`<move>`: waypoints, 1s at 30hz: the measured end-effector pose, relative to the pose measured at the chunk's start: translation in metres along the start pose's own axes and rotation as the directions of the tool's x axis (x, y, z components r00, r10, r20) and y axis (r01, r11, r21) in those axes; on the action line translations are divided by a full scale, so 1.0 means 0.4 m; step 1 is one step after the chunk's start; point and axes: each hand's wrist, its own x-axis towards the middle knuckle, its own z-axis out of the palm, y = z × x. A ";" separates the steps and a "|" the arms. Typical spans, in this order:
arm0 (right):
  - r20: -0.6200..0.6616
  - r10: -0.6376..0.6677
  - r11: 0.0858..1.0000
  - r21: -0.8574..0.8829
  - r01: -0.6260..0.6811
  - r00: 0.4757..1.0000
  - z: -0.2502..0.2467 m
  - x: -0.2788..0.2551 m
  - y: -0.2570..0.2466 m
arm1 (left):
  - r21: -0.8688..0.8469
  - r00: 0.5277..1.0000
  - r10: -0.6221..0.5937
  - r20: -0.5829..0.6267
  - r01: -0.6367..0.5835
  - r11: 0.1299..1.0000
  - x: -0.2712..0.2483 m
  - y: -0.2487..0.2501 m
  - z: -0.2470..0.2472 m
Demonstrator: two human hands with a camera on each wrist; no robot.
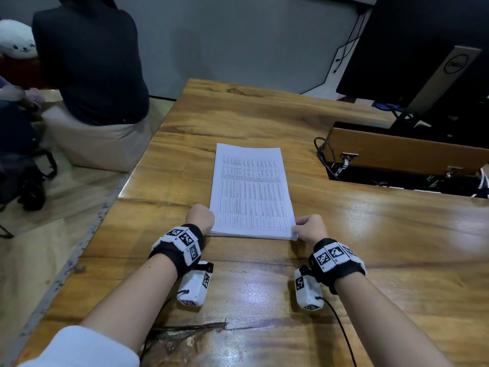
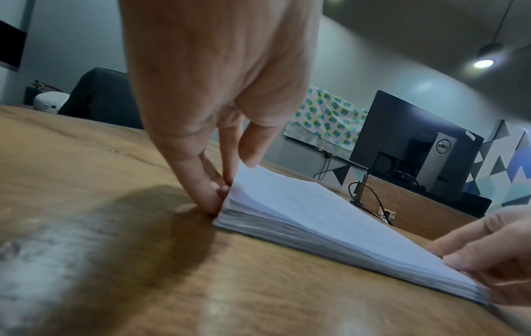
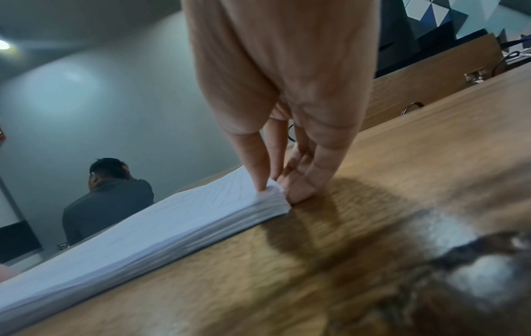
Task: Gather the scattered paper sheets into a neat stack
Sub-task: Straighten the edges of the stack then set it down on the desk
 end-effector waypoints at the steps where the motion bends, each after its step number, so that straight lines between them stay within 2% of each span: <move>1: 0.001 0.001 1.000 -0.007 -0.001 1.000 -0.001 0.001 0.001 | 0.005 1.000 -0.001 0.008 0.001 1.000 0.001 -0.003 0.000; 7: 0.004 0.016 1.000 0.027 -0.016 1.000 -0.007 0.004 0.002 | -0.012 0.999 -0.026 0.029 0.027 1.000 -0.003 0.000 -0.005; 18: 0.041 0.021 0.997 0.070 -0.024 0.999 -0.013 0.003 0.011 | -0.165 0.995 -0.088 0.050 0.095 0.982 0.004 0.004 0.001; 22: 0.027 0.030 0.992 0.125 -0.033 0.999 -0.022 -0.005 0.020 | -0.351 0.987 -0.132 0.094 0.156 0.923 0.010 -0.006 -0.008; 30: 0.044 0.003 0.996 0.092 -0.007 0.999 -0.015 -0.023 0.020 | -0.503 0.982 -0.143 0.120 0.184 0.844 -0.007 -0.012 -0.008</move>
